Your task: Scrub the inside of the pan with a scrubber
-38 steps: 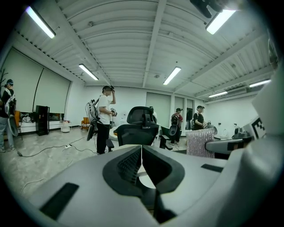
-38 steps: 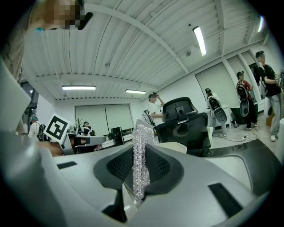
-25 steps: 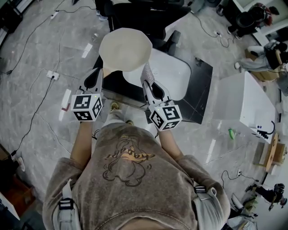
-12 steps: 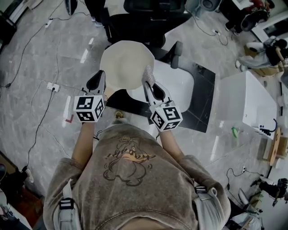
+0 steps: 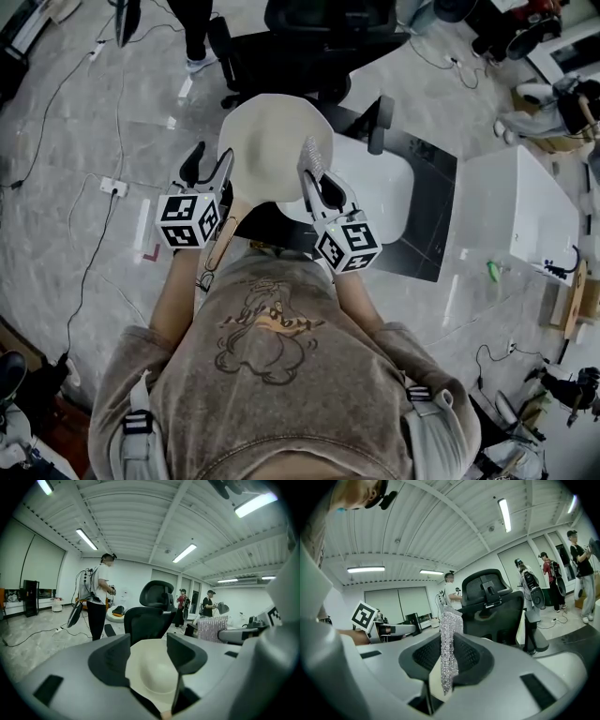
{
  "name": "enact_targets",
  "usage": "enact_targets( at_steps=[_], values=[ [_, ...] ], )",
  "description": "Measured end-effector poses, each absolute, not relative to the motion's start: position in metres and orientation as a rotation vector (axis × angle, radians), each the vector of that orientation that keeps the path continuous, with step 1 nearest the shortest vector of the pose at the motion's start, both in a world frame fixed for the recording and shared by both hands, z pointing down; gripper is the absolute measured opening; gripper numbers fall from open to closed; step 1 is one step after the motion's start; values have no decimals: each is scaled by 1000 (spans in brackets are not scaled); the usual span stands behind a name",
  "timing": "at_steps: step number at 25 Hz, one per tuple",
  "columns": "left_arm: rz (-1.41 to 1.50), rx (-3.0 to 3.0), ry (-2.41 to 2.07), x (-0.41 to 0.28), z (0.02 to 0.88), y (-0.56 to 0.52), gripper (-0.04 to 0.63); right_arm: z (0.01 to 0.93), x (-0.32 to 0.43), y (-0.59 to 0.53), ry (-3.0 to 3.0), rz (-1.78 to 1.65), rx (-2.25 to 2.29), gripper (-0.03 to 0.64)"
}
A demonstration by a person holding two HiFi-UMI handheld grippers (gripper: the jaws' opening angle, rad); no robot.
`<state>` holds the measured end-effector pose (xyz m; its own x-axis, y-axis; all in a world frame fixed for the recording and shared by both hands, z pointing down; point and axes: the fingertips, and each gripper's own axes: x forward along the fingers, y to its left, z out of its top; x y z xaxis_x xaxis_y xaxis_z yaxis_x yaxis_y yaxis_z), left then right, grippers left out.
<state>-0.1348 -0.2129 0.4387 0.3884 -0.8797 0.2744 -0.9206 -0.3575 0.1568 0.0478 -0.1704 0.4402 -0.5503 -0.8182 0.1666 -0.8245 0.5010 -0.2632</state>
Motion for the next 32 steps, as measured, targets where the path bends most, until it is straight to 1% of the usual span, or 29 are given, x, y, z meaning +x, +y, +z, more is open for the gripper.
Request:
enact_targets(
  at_steps=[4, 8, 19, 26, 28, 32],
  values=[
    [258, 2336, -1572, -139, 452, -225, 244, 441, 43, -184, -2718, 495, 1437, 83],
    [340, 2296, -1579, -141, 474, -234, 215, 438, 37, -193, -2743, 479, 1375, 83],
    [585, 2176, -1533, -150, 558, -269, 202, 440, 33, -207, -2771, 476, 1305, 83],
    [617, 2108, -1502, -154, 586, -281, 183, 443, 45, -210, -2744, 492, 1355, 83],
    [626, 2094, -1498, -153, 588, -281, 165, 443, 47, -211, -2733, 492, 1366, 83],
    [629, 2056, -1504, -158, 591, -282, 103, 447, 45, -215, -2716, 489, 1355, 83]
  ],
)
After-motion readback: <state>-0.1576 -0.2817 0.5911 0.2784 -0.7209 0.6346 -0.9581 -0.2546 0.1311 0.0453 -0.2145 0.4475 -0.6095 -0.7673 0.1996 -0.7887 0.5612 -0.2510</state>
